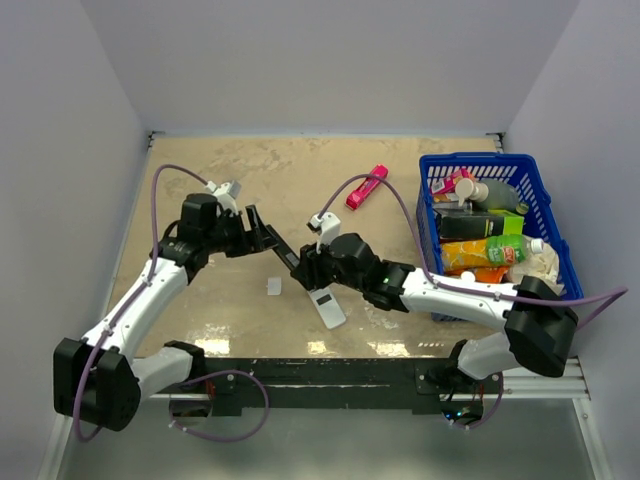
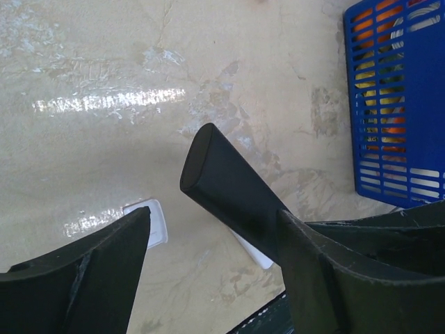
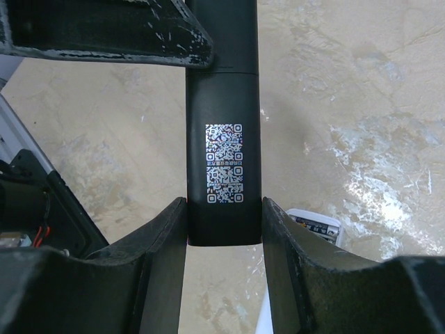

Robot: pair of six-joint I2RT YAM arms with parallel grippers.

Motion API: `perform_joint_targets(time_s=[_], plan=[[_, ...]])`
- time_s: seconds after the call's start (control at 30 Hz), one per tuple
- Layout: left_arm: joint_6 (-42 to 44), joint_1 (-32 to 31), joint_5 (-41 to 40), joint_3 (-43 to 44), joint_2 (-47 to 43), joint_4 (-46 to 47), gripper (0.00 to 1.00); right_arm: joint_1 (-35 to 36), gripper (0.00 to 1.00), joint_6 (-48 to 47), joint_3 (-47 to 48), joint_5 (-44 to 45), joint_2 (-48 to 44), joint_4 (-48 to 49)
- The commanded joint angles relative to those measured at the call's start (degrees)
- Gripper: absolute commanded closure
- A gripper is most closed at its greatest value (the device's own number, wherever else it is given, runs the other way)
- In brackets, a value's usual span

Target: Unload the batteries from the remote control

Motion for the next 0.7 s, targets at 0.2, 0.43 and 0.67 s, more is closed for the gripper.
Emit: perform_joint_targets(time_s=[0.2, 0.43, 0.67], plan=[[0.3, 0.4, 3.7, -1.5, 1.8, 5.1, 0.33, 0.1, 0.85, 2.2, -1.2, -2.4, -1.8, 5.2], [0.2, 0.4, 4.2, -2.4, 2.7, 6.1, 0.42, 0.1, 0.86, 2.6, -2.2, -2.4, -3.0, 5.8], [-0.7, 0.4, 4.9, -2.9, 3.5, 7.2, 0.48, 0.1, 0.86, 2.6, -3.7, -2.4, -4.0, 6.2]])
